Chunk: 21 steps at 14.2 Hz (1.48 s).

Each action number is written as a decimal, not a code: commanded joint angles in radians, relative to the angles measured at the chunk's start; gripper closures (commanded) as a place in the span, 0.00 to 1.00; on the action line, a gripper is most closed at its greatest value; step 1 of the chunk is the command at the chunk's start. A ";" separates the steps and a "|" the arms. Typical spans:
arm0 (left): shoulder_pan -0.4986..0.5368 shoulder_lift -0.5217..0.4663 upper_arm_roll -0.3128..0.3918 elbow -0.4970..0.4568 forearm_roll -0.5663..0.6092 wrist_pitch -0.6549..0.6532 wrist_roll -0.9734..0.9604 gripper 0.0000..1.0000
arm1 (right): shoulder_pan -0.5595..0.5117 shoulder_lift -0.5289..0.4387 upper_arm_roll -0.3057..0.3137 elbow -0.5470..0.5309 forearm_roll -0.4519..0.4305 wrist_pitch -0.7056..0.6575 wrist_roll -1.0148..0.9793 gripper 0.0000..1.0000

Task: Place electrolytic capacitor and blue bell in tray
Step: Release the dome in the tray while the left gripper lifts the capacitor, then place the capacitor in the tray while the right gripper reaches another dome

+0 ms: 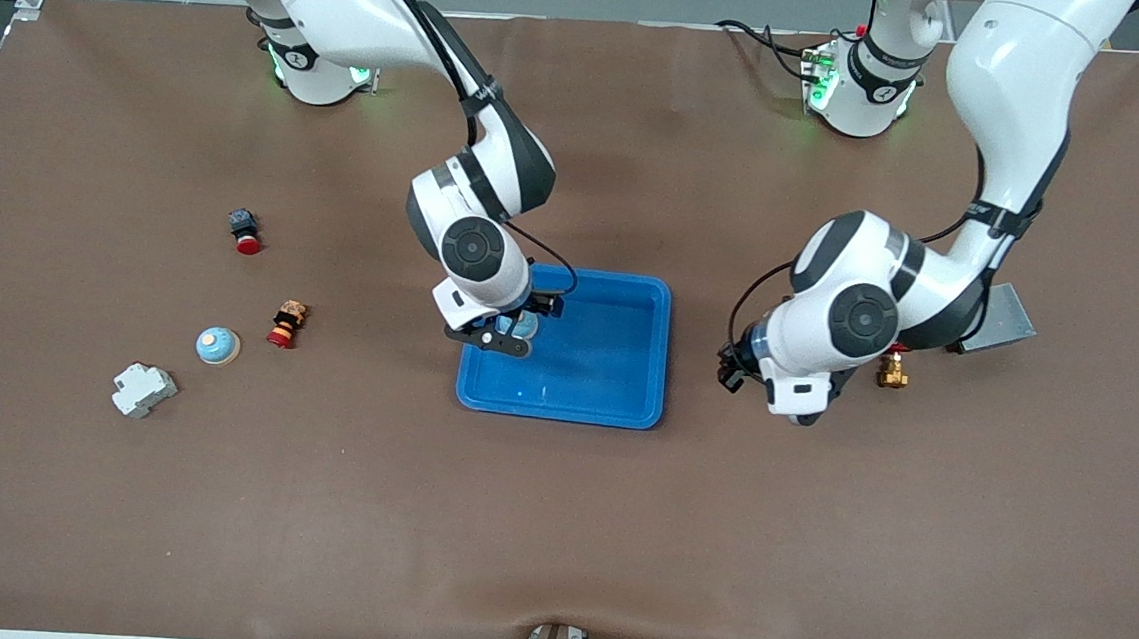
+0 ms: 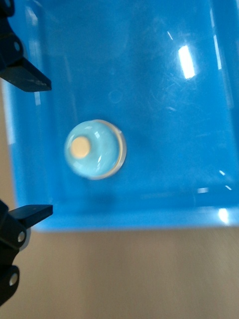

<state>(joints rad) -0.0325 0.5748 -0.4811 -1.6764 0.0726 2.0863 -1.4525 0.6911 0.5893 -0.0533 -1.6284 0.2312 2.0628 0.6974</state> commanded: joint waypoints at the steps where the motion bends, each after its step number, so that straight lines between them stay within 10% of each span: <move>1: -0.059 0.051 0.004 0.063 -0.002 -0.006 -0.092 1.00 | -0.094 -0.144 0.006 -0.036 0.008 -0.126 -0.122 0.00; 9: -0.190 0.117 0.012 0.107 0.001 -0.006 -0.335 1.00 | -0.379 -0.385 0.006 -0.079 -0.160 -0.381 -0.554 0.00; 17: -0.296 0.171 0.079 0.107 0.027 0.049 -0.421 1.00 | -0.628 -0.416 0.006 -0.174 -0.220 -0.263 -0.920 0.00; 18: -0.305 0.177 0.085 0.107 0.024 0.049 -0.424 0.87 | -0.656 -0.413 0.006 -0.206 -0.220 -0.201 -0.959 0.00; 19: -0.306 0.175 0.085 0.107 0.029 0.049 -0.439 0.12 | -0.685 -0.399 0.006 -0.221 -0.220 -0.146 -1.004 0.00; 21: -0.325 0.160 0.087 0.109 0.035 0.035 -0.459 0.00 | -0.731 -0.347 0.007 -0.222 -0.219 -0.074 -1.073 0.00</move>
<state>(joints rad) -0.3274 0.7443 -0.4061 -1.5908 0.0833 2.1379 -1.8713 0.0084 0.2091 -0.0678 -1.8384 0.0272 1.9302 -0.3182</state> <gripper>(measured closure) 0.511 0.000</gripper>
